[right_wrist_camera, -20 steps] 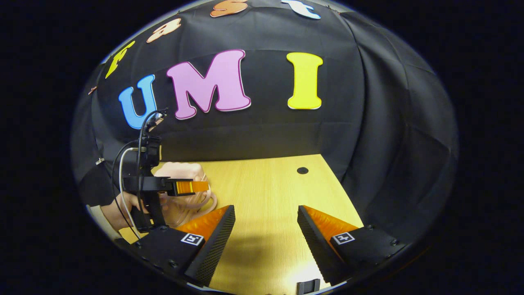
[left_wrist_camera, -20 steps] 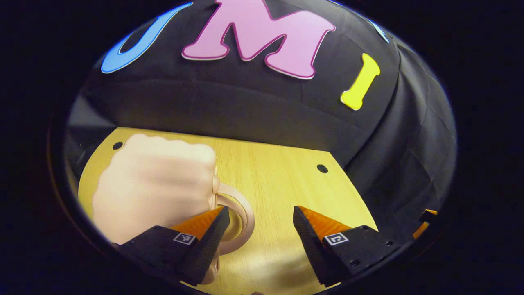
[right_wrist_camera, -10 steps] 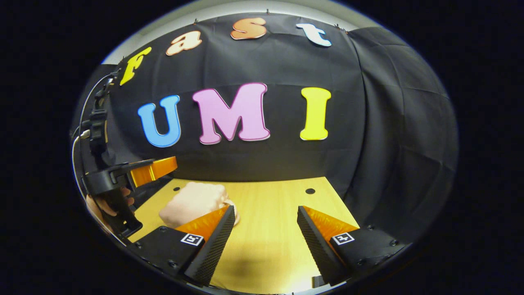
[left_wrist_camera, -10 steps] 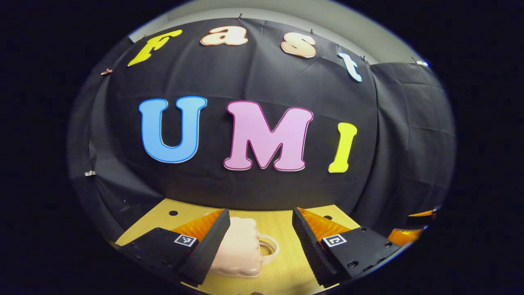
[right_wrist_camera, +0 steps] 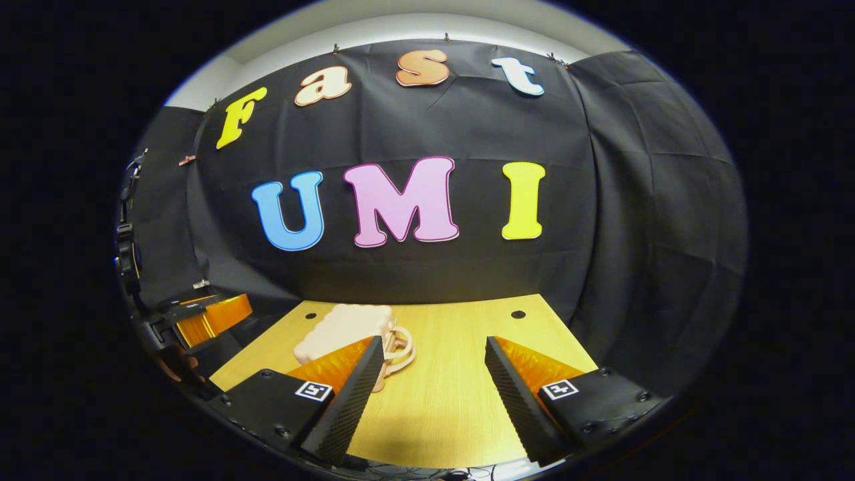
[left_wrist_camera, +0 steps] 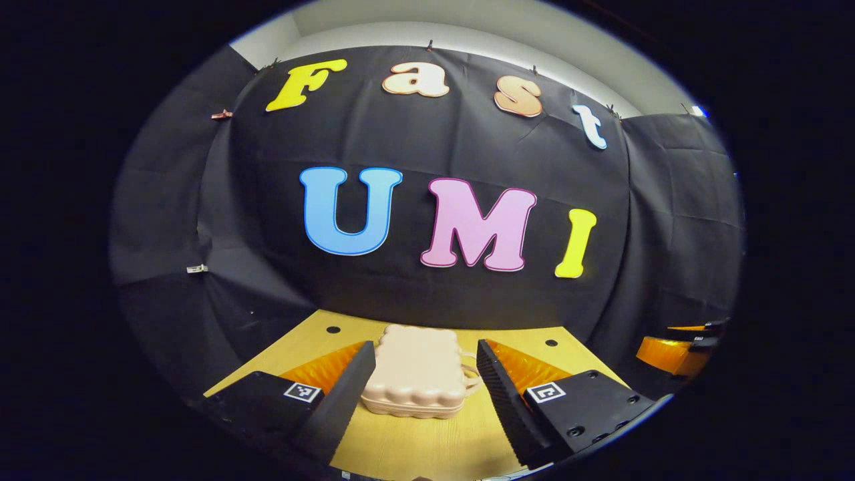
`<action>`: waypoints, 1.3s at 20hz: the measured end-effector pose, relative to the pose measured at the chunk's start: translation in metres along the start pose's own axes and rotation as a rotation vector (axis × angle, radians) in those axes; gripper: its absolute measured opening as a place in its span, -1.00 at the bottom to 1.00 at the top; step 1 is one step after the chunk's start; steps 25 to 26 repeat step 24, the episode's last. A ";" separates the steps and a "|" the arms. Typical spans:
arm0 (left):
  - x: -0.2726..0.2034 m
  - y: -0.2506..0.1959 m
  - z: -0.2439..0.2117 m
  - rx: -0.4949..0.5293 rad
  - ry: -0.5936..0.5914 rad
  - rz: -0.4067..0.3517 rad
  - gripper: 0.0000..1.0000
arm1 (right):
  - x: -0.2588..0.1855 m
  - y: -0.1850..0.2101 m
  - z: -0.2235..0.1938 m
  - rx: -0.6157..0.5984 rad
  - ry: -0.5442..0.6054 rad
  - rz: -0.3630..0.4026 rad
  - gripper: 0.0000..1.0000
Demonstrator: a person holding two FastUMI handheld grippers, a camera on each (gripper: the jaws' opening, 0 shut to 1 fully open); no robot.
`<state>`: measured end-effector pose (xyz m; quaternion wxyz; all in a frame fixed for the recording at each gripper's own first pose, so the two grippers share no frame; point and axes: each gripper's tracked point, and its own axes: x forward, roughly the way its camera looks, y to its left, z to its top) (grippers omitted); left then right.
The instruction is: First open the suitcase, pack the skin care products into it, and then close the suitcase.
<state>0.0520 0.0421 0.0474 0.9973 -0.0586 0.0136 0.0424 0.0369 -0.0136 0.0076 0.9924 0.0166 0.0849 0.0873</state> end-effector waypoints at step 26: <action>-0.028 0.018 -0.036 0.103 0.033 -0.030 0.92 | -0.033 0.028 -0.049 -0.004 0.053 -0.008 0.94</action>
